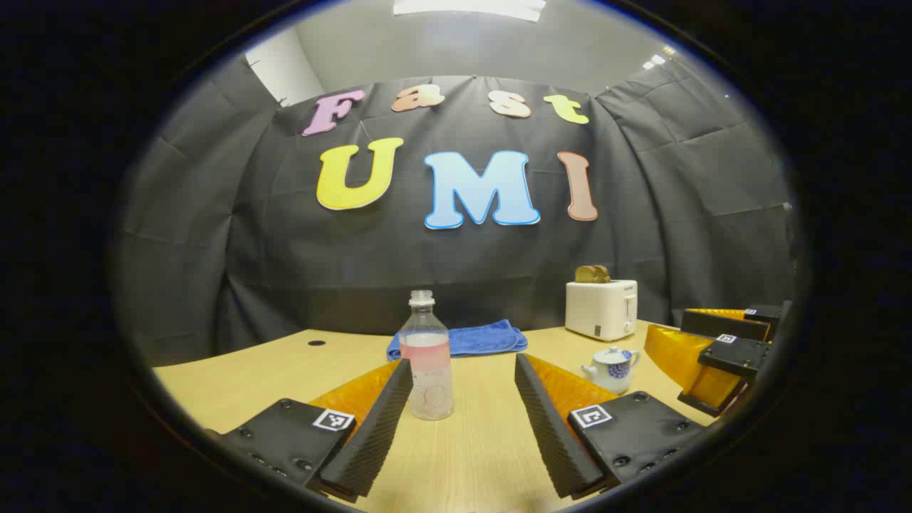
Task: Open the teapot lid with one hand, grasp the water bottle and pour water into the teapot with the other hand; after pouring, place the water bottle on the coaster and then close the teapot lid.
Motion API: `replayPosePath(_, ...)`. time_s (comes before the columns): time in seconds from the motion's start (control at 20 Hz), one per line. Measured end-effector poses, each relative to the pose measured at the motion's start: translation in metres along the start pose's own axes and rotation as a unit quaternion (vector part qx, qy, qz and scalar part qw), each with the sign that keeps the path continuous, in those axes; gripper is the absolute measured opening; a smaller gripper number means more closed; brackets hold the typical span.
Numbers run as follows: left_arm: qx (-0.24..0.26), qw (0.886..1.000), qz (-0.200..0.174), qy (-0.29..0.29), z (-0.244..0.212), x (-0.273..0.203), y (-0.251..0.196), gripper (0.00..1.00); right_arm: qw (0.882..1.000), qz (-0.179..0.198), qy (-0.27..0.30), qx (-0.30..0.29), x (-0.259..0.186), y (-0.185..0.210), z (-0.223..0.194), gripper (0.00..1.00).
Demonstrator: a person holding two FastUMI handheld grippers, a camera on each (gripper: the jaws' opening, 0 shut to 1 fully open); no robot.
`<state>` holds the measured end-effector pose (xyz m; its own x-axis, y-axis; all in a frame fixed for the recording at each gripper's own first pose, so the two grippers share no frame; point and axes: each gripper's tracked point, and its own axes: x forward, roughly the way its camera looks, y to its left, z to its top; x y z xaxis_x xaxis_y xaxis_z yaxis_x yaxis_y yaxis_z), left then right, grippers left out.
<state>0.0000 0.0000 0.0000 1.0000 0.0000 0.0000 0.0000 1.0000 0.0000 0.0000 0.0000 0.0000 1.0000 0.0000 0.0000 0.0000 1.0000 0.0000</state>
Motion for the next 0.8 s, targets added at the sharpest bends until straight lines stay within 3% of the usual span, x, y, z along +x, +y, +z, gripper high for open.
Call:
replayPosePath(0.35, -0.014, 1.0, -0.003, -0.016, 0.007, 0.0, 0.0, 1.0, 1.0, 0.01, -0.004, 0.003, 0.001, 0.003, 0.001, 0.71)
replayPosePath(0.8, -0.007, 1.0, -0.005, 0.003, -0.004, 0.003, 0.0, 1.0, 1.0, 0.004, 0.008, 0.002, 0.007, -0.003, -0.009, 0.71)
